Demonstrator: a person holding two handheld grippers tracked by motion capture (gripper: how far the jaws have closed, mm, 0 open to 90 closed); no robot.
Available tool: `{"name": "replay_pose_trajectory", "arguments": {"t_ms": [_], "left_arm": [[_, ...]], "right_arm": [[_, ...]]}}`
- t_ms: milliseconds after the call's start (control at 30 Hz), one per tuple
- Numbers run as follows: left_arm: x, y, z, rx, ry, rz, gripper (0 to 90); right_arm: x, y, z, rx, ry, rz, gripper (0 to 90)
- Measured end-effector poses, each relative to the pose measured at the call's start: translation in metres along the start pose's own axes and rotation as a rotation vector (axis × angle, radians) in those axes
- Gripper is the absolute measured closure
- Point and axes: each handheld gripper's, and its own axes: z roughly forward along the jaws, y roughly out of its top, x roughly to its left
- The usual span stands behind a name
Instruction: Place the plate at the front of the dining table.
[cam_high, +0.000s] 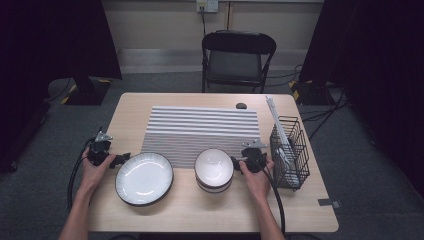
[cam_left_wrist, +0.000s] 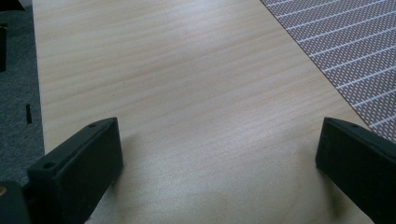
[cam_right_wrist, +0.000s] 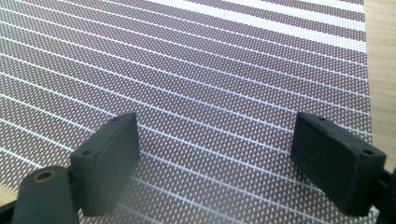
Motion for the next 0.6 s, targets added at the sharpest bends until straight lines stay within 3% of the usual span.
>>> {"name": "replay_pose_trajectory", "arguments": {"t_ms": [400, 600], "left_arm": [[0.0001, 0.0006, 0.0, -0.003, 0.01, -0.003, 0.7], [0.0011, 0.0002, -0.003, -0.011, 0.017, -0.03, 9.4]], "right_arm": [[-0.0002, 0.0, 0.0001, -0.001, 0.0, -0.001, 14.5], [-0.0001, 0.0, 0.0, 0.0, -0.001, -0.001, 14.6]]}}
